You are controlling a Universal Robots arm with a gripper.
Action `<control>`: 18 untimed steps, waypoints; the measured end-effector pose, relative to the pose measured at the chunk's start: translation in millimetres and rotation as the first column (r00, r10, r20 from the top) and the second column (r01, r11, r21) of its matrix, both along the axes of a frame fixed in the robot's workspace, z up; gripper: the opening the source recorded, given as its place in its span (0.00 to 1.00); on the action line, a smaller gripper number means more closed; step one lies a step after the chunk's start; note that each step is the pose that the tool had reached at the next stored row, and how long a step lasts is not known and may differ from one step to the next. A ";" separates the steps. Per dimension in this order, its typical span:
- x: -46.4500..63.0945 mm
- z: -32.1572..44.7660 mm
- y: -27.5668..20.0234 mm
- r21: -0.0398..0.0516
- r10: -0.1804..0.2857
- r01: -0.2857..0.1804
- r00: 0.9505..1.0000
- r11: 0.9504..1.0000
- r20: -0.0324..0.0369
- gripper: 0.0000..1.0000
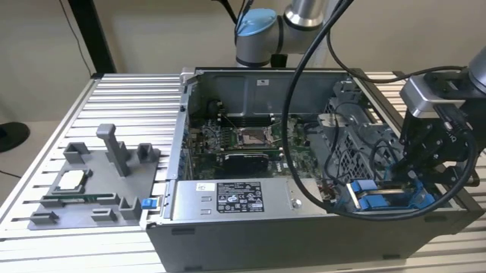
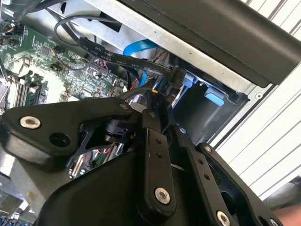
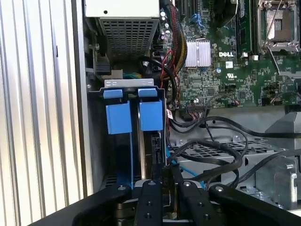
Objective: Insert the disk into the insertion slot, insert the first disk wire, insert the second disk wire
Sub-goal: 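Insert the first disk wire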
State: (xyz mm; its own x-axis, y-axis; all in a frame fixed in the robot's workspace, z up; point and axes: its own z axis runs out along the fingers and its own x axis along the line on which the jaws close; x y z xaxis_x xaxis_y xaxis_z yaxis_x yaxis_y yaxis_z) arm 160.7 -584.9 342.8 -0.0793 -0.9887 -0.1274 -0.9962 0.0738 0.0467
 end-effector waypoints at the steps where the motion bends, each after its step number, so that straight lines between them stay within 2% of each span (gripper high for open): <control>1: 0.0 -0.1 -0.8 0.000 0.000 0.000 1.000 1.000 0.000 0.00; 4: 0.0 -0.2 -4.3 0.000 0.002 -0.002 1.000 1.000 0.000 0.00; 6: 0.0 -0.4 -4.3 0.000 0.003 -0.003 1.000 1.000 0.001 0.00; 11: 0.0 -1.0 -3.7 0.000 0.003 -0.003 1.000 1.000 0.009 0.00; 18: 0.0 -3.1 -3.0 0.000 0.003 -0.003 1.000 1.000 0.010 0.00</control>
State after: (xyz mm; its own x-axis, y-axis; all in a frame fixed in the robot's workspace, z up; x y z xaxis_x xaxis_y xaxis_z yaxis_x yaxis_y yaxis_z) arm 160.7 -587.9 339.6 -0.0752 -0.9889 -0.1280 -0.9968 0.0710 0.0366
